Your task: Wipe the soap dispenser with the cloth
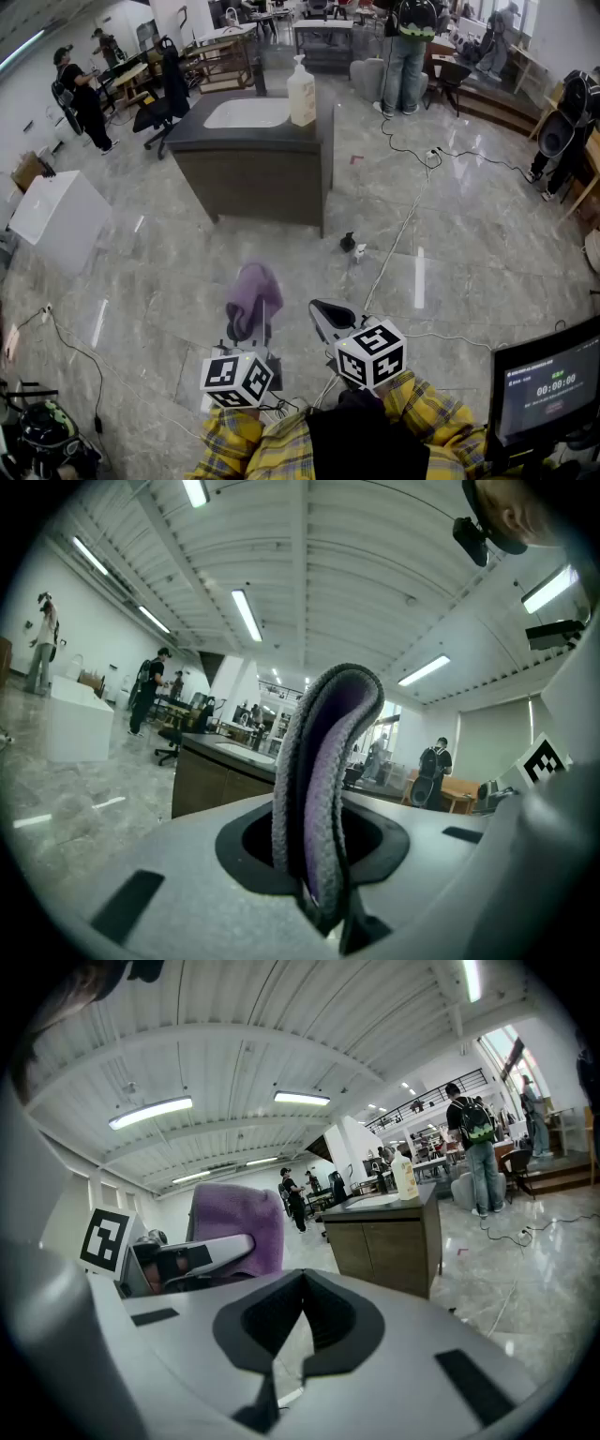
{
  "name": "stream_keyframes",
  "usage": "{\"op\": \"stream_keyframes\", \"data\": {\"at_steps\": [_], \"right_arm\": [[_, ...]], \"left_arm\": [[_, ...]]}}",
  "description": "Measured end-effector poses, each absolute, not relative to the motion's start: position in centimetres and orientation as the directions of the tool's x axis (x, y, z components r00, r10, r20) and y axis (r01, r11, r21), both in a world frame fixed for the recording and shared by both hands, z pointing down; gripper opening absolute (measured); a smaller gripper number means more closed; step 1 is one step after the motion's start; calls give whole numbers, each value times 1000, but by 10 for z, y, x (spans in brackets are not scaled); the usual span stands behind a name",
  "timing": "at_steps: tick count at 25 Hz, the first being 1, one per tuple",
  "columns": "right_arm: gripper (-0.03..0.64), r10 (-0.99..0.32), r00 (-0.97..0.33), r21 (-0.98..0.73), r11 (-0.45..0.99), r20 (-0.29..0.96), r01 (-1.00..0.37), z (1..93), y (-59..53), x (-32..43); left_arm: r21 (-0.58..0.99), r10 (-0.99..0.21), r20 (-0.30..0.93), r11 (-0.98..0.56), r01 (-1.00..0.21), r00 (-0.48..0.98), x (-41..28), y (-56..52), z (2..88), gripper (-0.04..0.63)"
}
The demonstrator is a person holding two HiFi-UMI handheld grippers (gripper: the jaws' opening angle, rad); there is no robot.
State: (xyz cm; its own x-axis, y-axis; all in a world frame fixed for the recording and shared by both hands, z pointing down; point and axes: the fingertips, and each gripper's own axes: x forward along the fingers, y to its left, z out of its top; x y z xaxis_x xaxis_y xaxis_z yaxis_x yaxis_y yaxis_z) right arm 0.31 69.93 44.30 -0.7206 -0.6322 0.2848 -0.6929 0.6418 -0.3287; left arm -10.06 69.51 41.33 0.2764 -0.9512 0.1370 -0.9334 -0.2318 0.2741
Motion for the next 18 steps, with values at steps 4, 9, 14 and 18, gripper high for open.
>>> {"op": "stream_keyframes", "data": {"at_steps": [4,9,14,18], "right_arm": [[5,-634,-724,-355,634,271,-688,443,694,12],[5,-621,-736,-392,627,270,-673,447,681,25],[6,-600,-745,-382,641,291,-666,451,672,43],[6,-589,-753,-374,654,294,-657,452,662,65]], "left_arm": [[275,-951,142,-230,-934,276,-94,691,414,72],[280,-950,156,-221,-934,271,-81,681,419,72],[289,-950,160,-213,-933,267,-61,671,422,72],[292,-956,149,-203,-935,253,-39,660,420,72]]}}
